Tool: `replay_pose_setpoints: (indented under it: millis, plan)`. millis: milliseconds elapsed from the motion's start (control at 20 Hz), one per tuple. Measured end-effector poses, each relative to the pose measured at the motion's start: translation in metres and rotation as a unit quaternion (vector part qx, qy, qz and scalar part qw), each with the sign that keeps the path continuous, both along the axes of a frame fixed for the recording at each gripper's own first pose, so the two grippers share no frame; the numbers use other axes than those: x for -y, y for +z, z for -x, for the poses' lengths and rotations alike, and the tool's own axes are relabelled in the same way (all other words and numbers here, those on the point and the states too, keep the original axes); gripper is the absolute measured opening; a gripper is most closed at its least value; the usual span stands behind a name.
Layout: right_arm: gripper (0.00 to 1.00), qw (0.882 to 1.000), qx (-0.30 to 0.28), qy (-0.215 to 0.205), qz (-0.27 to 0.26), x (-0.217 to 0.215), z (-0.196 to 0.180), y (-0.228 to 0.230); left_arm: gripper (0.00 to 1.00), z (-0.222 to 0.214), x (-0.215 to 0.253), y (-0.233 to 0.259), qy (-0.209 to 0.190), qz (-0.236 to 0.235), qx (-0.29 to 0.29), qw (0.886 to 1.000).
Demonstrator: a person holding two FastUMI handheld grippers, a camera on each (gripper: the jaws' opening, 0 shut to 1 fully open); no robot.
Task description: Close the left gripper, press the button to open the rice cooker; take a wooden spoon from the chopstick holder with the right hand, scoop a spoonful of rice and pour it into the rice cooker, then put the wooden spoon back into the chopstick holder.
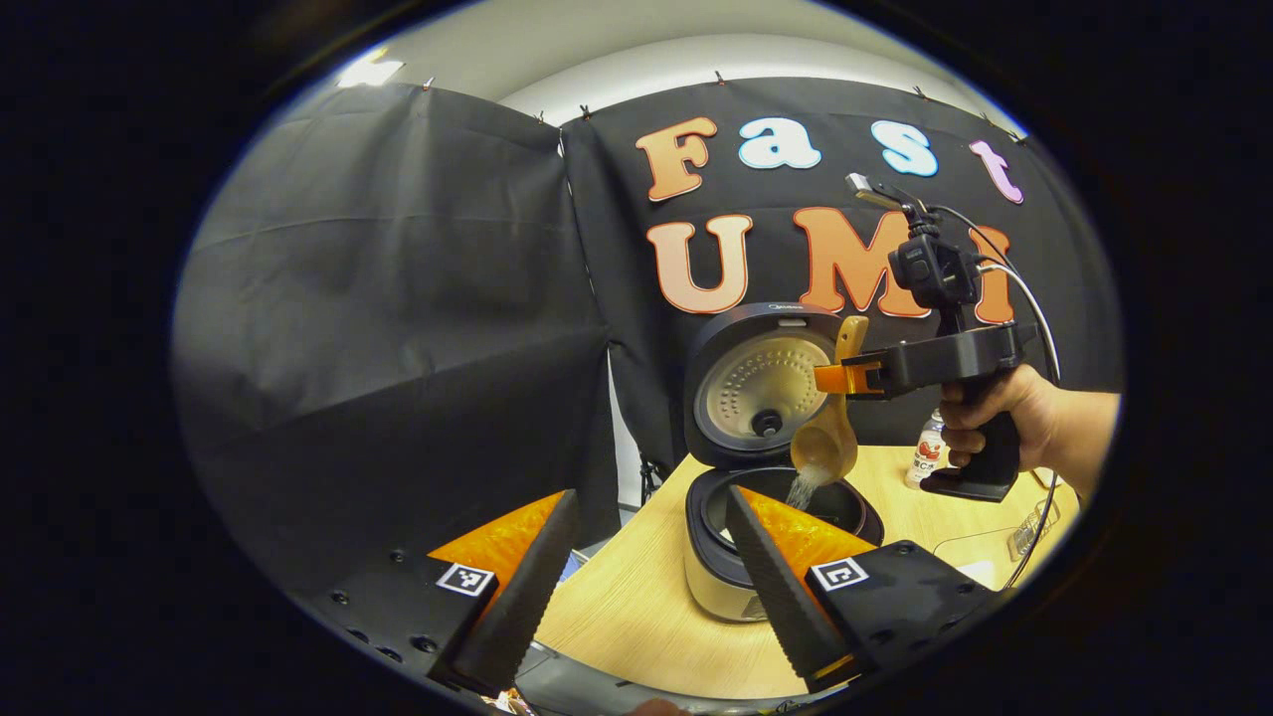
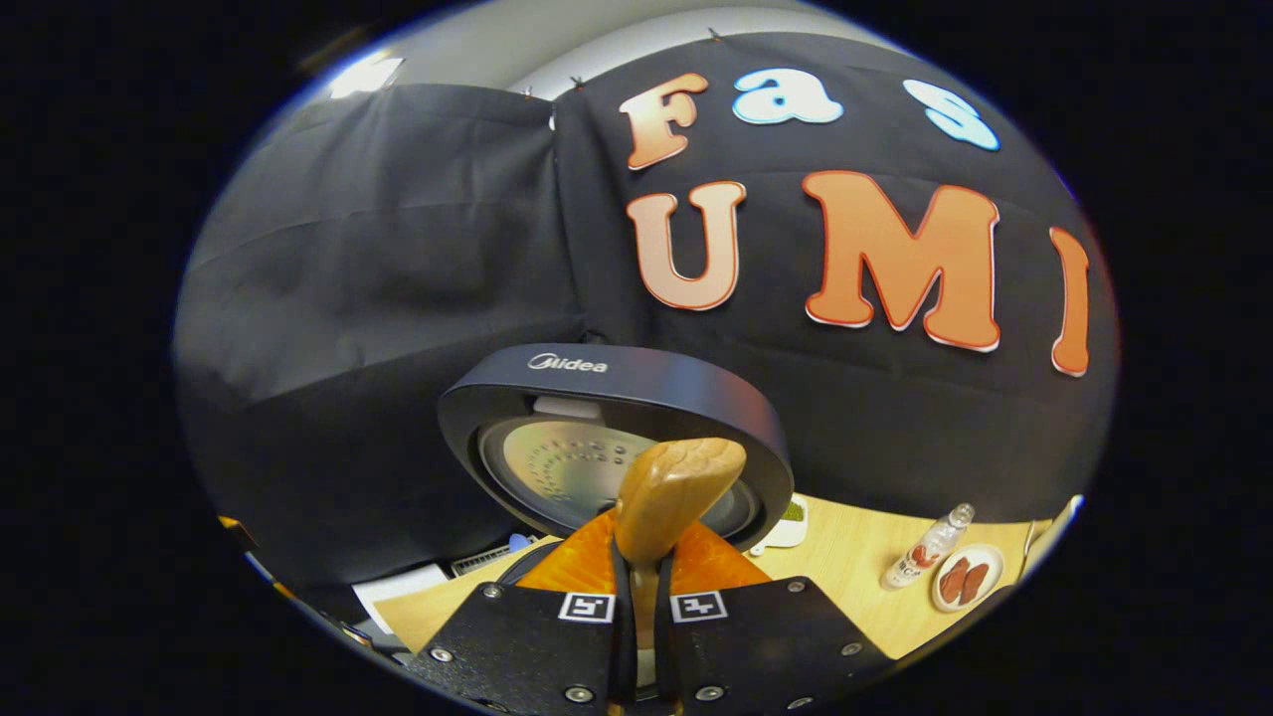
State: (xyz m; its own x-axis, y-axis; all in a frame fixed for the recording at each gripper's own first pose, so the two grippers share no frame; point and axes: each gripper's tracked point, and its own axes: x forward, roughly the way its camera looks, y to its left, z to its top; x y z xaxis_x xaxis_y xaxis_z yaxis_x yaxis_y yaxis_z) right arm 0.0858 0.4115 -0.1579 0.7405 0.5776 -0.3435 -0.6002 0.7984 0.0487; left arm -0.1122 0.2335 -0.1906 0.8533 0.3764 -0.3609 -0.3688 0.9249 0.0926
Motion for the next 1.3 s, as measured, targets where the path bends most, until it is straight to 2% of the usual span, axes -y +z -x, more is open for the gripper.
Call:
replay_pose_setpoints:
  millis: [150,300,450,550,700,850,950,1000,1150,1200,1300]
  plan:
    - [0.06,0.997,0.061,0.034,0.039,-0.009,0.009,0.008,0.89,0.001,0.000,-0.001,0.001,0.001,-0.001,1.000]
    - [0.06,0.992,0.096,0.054,0.063,-0.016,0.019,0.010,0.89,0.001,0.001,-0.002,-0.001,-0.001,-0.002,1.000]
    - [0.07,0.989,0.120,0.061,0.060,-0.015,0.026,0.022,0.89,0.003,-0.001,-0.002,0.003,-0.002,-0.004,1.000]
    - [0.07,0.993,0.095,0.055,0.032,-0.007,0.026,0.023,0.89,0.002,-0.001,-0.002,0.005,-0.001,-0.003,1.000]
    - [0.06,0.999,0.028,0.027,-0.037,0.021,0.024,0.031,0.89,0.000,-0.001,0.000,0.006,-0.007,-0.001,1.000]
    - [0.06,0.996,-0.018,-0.010,-0.084,0.063,0.020,0.039,0.89,-0.004,0.007,0.000,-0.002,-0.005,0.000,1.000]
    - [0.06,0.994,-0.034,-0.037,-0.097,0.097,0.018,0.037,0.89,-0.008,0.014,0.003,-0.009,-0.008,0.003,1.000]
    - [0.06,0.993,-0.040,-0.051,-0.098,0.115,0.018,0.035,1.00,-0.011,0.019,0.004,-0.014,-0.010,0.004,1.000]
    - [0.06,0.989,-0.055,-0.100,-0.092,0.174,0.018,0.018,1.00,-0.017,0.040,0.007,-0.030,-0.011,0.006,0.999]
    - [0.07,0.988,-0.062,-0.115,-0.088,0.193,0.021,0.010,0.89,-0.020,0.047,0.008,-0.036,-0.012,0.006,0.999]
    - [0.07,0.982,-0.081,-0.145,-0.089,0.228,0.026,-0.005,0.89,-0.023,0.062,0.010,-0.047,-0.014,0.005,0.999]
